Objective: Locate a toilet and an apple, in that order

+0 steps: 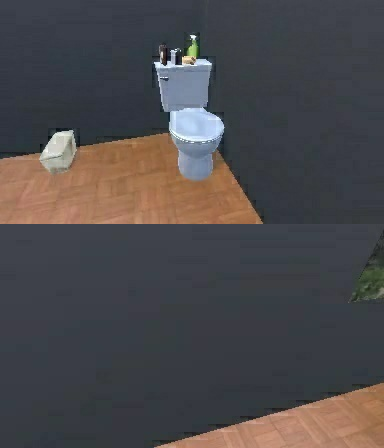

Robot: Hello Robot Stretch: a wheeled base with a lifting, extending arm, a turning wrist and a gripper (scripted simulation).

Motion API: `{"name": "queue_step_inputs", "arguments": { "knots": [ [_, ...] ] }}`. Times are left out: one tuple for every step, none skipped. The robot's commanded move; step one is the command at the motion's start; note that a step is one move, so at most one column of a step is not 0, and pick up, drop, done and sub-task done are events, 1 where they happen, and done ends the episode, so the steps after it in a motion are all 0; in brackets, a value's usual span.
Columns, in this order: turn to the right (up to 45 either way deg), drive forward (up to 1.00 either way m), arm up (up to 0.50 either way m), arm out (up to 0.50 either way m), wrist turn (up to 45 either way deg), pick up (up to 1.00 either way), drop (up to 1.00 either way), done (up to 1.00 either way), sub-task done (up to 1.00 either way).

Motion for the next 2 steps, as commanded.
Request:
{"name": "queue_step_inputs", "arguments": {
  "knots": [
    [-3.0, 0.00, 0.00, 0.00, 0.0, 0.00, 0.00, 0.00, 0.00],
    [0.0, 0.45, 0.00, 0.00, 0.0, 0.00, 0.00, 0.00, 0.00]
  ]
}}
